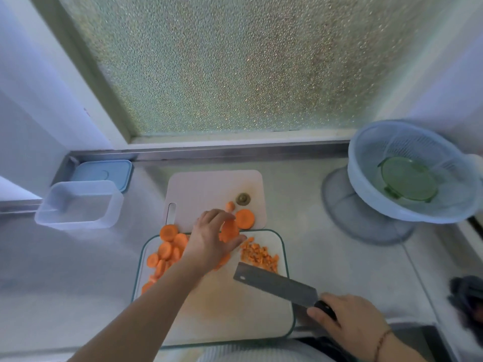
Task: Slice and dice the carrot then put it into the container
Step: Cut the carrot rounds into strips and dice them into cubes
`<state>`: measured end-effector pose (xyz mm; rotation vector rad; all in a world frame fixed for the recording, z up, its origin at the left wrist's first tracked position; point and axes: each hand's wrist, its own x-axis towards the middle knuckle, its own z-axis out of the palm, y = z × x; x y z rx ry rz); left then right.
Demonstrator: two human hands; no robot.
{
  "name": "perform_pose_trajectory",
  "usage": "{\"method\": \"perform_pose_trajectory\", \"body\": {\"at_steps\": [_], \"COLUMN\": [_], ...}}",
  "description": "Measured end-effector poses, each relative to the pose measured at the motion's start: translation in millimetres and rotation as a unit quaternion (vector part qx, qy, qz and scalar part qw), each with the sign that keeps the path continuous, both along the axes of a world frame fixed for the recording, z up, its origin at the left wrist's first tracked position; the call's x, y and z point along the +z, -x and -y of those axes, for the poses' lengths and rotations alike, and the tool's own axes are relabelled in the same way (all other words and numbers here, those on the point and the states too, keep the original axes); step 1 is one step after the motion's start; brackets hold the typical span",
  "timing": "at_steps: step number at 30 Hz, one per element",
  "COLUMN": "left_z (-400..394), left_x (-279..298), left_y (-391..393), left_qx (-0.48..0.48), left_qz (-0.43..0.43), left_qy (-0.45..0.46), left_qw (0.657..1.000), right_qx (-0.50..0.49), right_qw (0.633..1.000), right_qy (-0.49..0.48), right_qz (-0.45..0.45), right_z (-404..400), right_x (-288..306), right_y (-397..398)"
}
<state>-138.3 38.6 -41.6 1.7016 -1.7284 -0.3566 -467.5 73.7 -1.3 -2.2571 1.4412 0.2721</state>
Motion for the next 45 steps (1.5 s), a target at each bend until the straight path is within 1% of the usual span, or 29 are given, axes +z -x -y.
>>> {"method": "perform_pose_trajectory", "body": {"at_steps": [3,5,6,7,8,10,11,13,15,18,20,22,24,26,28,32,37,42,45], "left_z": [-34,-62,-74,-85,-95,-108,-113,-121,-128,-138,-140,-140,-140,-143,-144,-142,-142,-141,-140], "left_x": [10,1,-8,-19,-30,-42,-47,-58,-69,-81,-85,-85,-83,-82,-80,-74,-76,-76,-76], "left_y": [18,28,32,35,37,41,41,38,35,32,34,40,47,51,49,45,46,45,45], "left_qx": [0.01,0.059,0.077,0.081,0.069,0.032,0.013,-0.014,-0.029,-0.063,-0.067,-0.071,-0.084,-0.089,-0.094,-0.133,-0.133,-0.129,-0.134], "left_qz": [-0.13,-0.199,-0.221,-0.224,-0.204,-0.153,-0.131,-0.068,-0.005,0.037,0.032,0.015,0.015,0.027,0.042,0.04,0.042,0.034,0.036], "left_qy": [0.0,-0.037,-0.069,-0.094,-0.102,-0.082,-0.059,-0.007,0.002,0.001,0.016,0.02,0.007,0.003,0.028,0.062,0.052,0.043,0.043], "left_qw": [0.992,0.978,0.97,0.967,0.971,0.984,0.99,0.998,1.0,0.997,0.997,0.997,0.996,0.996,0.994,0.988,0.989,0.99,0.989], "right_qx": [-0.066,-0.117,-0.135,-0.139,-0.147,-0.153,-0.16,-0.152,-0.164,-0.167,-0.143,-0.11,-0.098,-0.123,-0.157,-0.139,-0.148,-0.166,-0.163], "right_qw": [0.997,0.988,0.981,0.976,0.969,0.958,0.953,0.95,0.946,0.955,0.964,0.968,0.968,0.967,0.965,0.973,0.973,0.963,0.961], "right_qy": [-0.02,-0.064,-0.084,-0.094,-0.116,-0.147,-0.176,-0.197,-0.218,-0.183,-0.162,-0.173,-0.183,-0.168,-0.152,-0.158,-0.171,-0.206,-0.214], "right_qz": [0.033,0.074,0.112,0.141,0.159,0.193,0.187,0.188,0.177,0.165,0.154,0.145,0.141,0.147,0.148,0.095,0.05,0.042,0.07], "right_z": [-12,-18,-22,-25,-29,-32,-35,-40,-45,-47,-51,-59,-66,-70,-71,-77,-82,-79,-71], "right_x": [-4,-5,-4,-2,0,5,4,-4,-8,-13,-16,-17,-19,-21,-20,-10,-6,-6,-14], "right_y": [4,4,0,-7,-12,-22,-26,-33,-40,-47,-51,-60,-65,-64,-58,-53,-53,-60,-69]}}
